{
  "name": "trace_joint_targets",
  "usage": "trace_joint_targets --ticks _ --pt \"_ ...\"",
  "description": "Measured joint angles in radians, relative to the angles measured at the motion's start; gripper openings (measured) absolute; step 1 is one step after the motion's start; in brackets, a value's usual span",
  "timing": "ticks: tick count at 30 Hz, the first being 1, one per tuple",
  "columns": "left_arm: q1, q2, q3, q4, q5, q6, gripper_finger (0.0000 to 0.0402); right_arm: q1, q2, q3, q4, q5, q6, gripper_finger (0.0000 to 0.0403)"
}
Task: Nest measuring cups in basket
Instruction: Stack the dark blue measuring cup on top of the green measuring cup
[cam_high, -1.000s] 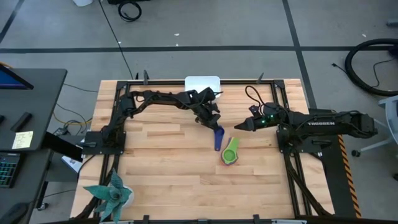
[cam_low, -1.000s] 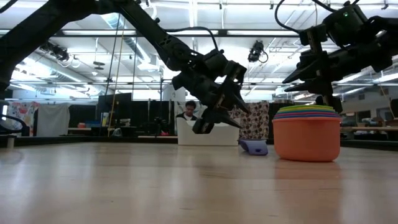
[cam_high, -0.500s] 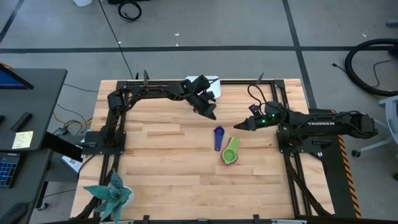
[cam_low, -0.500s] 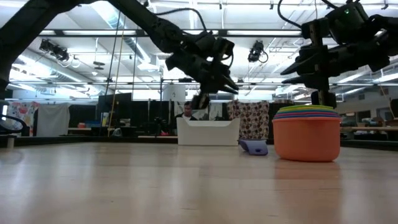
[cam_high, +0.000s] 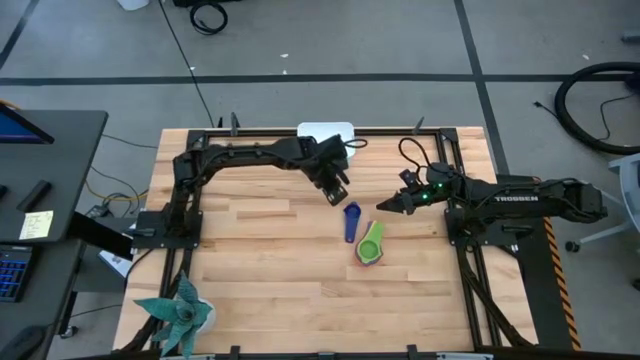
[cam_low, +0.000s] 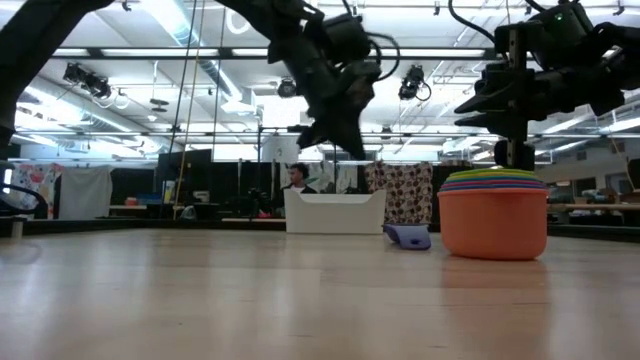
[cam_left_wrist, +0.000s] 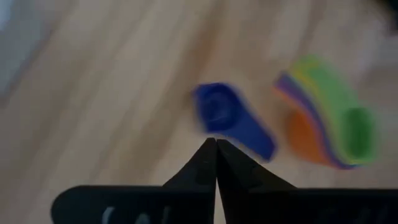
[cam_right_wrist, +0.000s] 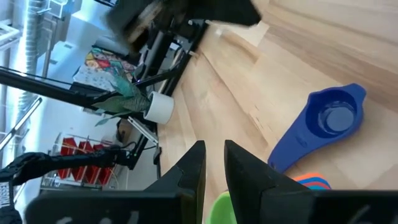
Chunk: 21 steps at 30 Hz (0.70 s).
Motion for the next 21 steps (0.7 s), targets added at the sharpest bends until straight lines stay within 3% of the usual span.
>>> trace_joint_targets --ticks 4,10,21 --pt "-0.004 0.000 0.001 0.074 0.082 -0.013 0.0016 -0.002 0.000 0.000 0.007 0.000 -0.003 0.0063" --pt "-0.005 0.000 0.001 0.076 0.056 -0.010 0.0027 -0.002 0.000 0.000 0.014 -0.006 -0.001 0.0063" --pt "-0.036 0.075 -0.002 0.108 0.022 -0.055 0.0118 -0.002 -0.002 0.000 0.024 -0.027 -0.002 0.0063"
